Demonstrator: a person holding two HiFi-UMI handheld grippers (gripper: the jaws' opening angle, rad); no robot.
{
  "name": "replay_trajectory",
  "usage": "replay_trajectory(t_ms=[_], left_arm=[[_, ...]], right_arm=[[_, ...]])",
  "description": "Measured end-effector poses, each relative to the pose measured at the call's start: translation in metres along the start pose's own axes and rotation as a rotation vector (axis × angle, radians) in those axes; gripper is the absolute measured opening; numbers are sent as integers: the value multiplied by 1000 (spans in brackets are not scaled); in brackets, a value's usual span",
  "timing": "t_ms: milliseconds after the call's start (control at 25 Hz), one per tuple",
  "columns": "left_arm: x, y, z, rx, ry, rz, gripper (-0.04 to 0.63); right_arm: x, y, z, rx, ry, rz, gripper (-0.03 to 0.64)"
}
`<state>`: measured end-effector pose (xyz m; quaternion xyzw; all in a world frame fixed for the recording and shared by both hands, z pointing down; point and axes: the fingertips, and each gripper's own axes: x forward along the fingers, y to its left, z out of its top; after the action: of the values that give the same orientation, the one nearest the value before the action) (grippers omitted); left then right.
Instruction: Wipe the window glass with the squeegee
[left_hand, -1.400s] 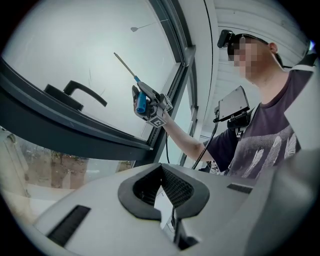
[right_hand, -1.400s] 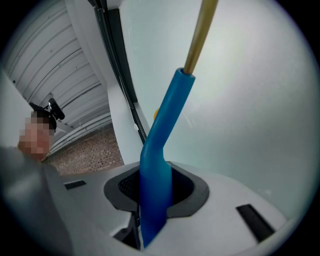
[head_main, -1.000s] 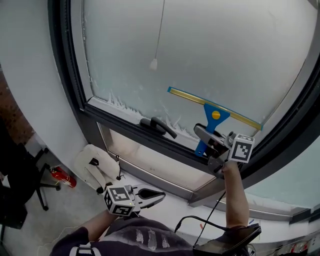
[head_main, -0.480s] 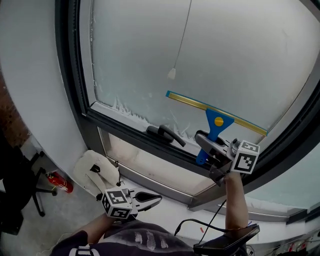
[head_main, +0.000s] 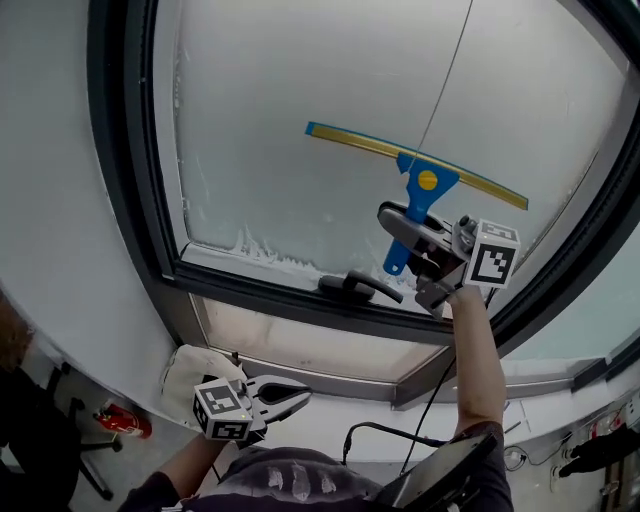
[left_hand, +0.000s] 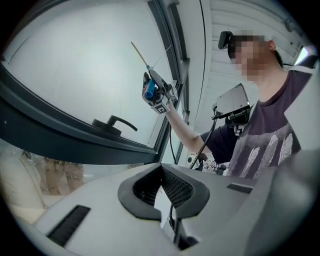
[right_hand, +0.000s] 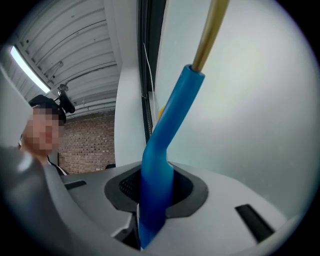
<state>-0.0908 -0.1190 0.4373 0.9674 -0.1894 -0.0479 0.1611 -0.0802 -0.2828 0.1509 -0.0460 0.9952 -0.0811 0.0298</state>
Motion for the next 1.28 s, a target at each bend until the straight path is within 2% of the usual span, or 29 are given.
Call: replay_trajectory(t_ms=[200, 520, 760, 1000, 1280], left_arm=[[-12, 2, 15, 18, -27, -28, 6], [-9, 7, 20, 21, -67, 12, 6], [-4, 7, 23, 29, -80, 39, 6], [-2, -5, 40, -4, -68, 76, 6], [1, 11, 25, 23, -75, 52, 6]], right_arm=[[22, -1, 41, -95, 6, -14, 84], [44, 1, 96, -177, 21, 33, 84], [55, 5, 130, -153, -7, 78, 84], [59, 5, 169, -111, -34, 121, 84], [59, 7, 172, -95, -43, 123, 84]])
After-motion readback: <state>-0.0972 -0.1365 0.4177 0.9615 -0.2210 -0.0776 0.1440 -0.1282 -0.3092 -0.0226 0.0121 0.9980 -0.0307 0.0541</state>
